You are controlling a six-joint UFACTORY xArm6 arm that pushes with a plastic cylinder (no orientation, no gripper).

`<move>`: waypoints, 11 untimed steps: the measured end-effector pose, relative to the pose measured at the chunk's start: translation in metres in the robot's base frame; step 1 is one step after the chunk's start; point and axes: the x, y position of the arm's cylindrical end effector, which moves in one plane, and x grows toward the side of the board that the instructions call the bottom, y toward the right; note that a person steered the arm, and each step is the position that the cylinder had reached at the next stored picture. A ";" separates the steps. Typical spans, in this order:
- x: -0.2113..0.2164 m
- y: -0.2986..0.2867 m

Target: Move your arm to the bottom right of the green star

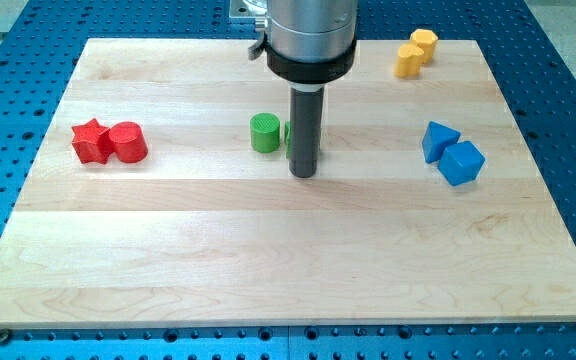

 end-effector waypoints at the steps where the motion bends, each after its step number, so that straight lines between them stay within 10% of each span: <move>1: 0.010 0.001; 11: 0.035 0.034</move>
